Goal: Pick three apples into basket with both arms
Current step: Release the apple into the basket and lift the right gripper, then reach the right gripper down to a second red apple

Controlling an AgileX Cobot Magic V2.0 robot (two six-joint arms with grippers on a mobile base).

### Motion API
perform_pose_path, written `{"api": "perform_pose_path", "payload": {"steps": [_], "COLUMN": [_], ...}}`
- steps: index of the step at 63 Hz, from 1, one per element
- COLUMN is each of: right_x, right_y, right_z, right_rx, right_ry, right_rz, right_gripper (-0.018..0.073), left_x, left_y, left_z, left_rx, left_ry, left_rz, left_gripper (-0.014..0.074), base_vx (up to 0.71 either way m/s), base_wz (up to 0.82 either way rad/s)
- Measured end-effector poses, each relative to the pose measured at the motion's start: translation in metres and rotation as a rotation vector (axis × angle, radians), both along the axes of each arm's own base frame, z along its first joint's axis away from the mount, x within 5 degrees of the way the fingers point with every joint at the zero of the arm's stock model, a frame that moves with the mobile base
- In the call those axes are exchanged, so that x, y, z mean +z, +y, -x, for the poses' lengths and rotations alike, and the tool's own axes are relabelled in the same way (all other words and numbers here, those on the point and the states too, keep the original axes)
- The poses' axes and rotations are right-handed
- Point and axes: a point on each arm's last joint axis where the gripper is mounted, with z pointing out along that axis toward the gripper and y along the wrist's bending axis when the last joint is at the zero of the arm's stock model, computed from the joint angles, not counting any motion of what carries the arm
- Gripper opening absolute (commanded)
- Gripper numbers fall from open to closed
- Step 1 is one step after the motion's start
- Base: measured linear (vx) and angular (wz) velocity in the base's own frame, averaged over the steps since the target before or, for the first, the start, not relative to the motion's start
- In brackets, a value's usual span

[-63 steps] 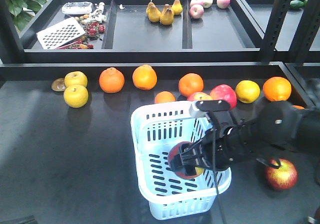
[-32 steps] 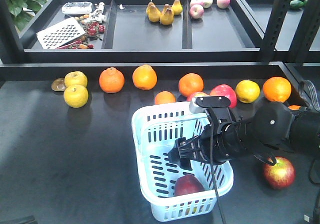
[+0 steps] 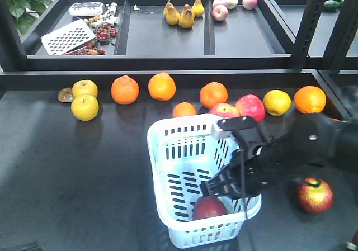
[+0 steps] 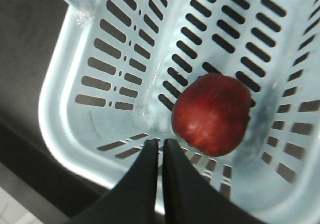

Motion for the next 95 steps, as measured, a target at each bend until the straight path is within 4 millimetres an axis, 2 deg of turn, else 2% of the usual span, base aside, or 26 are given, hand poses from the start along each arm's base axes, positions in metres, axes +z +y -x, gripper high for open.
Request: {"api": "perform_pose_path", "payload": {"steps": [9,16,24,31,40,43,53,58,67,82,95], "right_x": [0.033,0.052,0.063,0.064,0.055,0.049,0.025,0.013,-0.002,-0.024,-0.050], "right_y": [-0.016,-0.036,-0.059,-0.072,-0.092,-0.107,-0.150,-0.167,-0.182,-0.186,-0.188], "right_z": [0.016,0.027,0.029,0.025,0.012,0.006,-0.011,-0.022,-0.045,-0.080,-0.090], "right_rx": [-0.029,-0.127,-0.277,-0.372,-0.478,-0.544,-0.635,-0.648,-0.619,-0.588,-0.572], "right_ry": [-0.088,-0.150,-0.212,-0.252,-0.208,-0.172,-0.006,0.081,0.163,0.231,0.304], "right_rz": [0.060,0.164,0.313,0.422,0.443,0.435,0.377,0.321,0.260,0.253,0.268], "right_gripper": [-0.0005,0.0002,0.0049,0.0146,0.0359,0.0447,0.0620,0.0645,0.0637,0.0624,0.0615], "left_x": [0.000,0.000,0.000,0.000,0.000,0.000,0.000,0.000,0.000,0.000,0.000], "left_y": [0.000,0.000,0.000,0.000,0.000,0.000,0.000,0.000,0.000,0.000,0.000], "left_z": [0.000,0.000,0.000,0.000,0.000,0.000,0.000,0.000,0.000,0.000,0.000], "left_rx": [0.000,0.000,0.000,0.000,0.000,0.000,0.000,0.000,0.000,0.000,0.000], "left_ry": [0.000,0.000,0.000,0.000,0.000,0.000,0.000,0.000,0.000,0.000,0.000], "left_rz": [0.000,0.000,0.000,0.000,0.000,0.000,0.000,0.000,0.000,0.000,0.000], "left_gripper": [-0.0008,-0.0008,-0.0008,-0.0008,-0.0008,-0.0008,-0.0008,-0.0008,-0.0008,-0.0008,-0.0008], "base_vx": [0.00,0.00,0.00,0.00,0.00,0.00,0.00,0.00,0.00,0.00,0.00], "base_wz": [0.00,0.00,0.00,0.00,0.00,0.00,0.00,0.00,0.00,0.00,0.00]}}
